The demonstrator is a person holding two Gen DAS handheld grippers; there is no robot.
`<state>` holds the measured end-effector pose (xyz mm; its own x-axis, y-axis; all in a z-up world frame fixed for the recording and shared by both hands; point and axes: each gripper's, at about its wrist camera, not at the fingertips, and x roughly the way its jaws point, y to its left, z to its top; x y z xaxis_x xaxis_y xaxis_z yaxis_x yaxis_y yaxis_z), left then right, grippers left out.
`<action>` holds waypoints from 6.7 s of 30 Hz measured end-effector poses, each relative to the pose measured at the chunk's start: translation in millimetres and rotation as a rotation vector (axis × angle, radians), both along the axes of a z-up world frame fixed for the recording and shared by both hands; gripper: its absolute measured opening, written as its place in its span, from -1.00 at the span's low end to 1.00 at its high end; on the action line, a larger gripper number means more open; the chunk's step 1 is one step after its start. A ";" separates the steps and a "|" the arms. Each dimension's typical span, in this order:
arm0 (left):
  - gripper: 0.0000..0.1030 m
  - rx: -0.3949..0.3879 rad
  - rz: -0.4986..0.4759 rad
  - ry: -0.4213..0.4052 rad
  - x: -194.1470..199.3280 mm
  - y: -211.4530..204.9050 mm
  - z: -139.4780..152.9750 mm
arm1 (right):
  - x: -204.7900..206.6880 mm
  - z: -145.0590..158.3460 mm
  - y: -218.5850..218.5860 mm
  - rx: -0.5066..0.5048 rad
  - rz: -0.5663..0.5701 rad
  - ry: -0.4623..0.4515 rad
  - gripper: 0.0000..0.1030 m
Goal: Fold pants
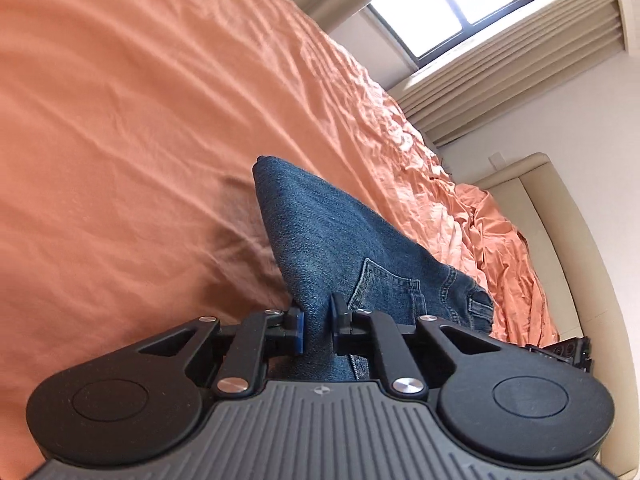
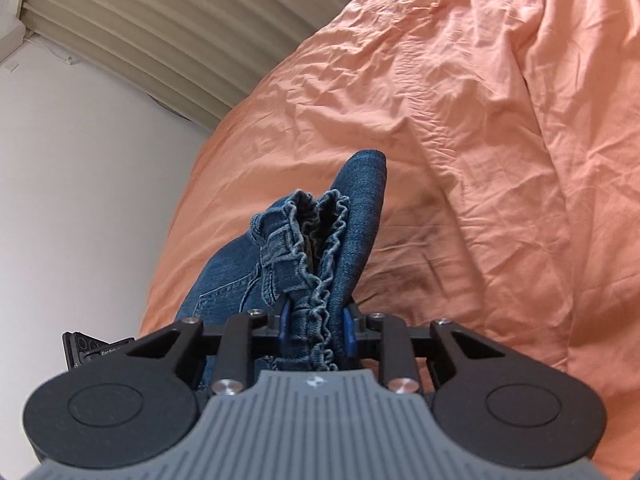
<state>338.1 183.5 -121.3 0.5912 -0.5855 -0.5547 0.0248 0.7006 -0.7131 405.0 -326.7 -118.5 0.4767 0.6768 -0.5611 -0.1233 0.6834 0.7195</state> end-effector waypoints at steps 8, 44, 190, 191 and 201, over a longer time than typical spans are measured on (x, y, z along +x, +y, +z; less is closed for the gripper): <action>-0.76 0.129 0.053 -0.059 -41.1 80.0 71.0 | -19.1 44.5 100.6 0.054 0.099 -0.065 -0.59; -0.39 0.375 0.113 0.152 -40.3 245.0 -18.2 | 24.2 -96.6 308.1 0.008 0.164 0.142 -0.40; 0.74 0.897 0.414 -0.158 -292.0 4.3 95.5 | -289.0 65.6 329.7 -0.506 0.033 -0.556 0.58; 0.74 0.896 0.415 -0.157 -292.1 4.5 95.8 | -289.1 65.8 329.7 -0.506 0.033 -0.556 0.58; 0.74 0.897 0.408 -0.161 -292.4 3.5 95.2 | -291.4 65.5 330.8 -0.512 0.031 -0.549 0.58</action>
<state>45.7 187.0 -26.2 0.7606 0.2755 -0.5879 -0.2881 0.9547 0.0746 113.6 4.1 -53.0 0.7634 0.4128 -0.4969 -0.3977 0.9065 0.1419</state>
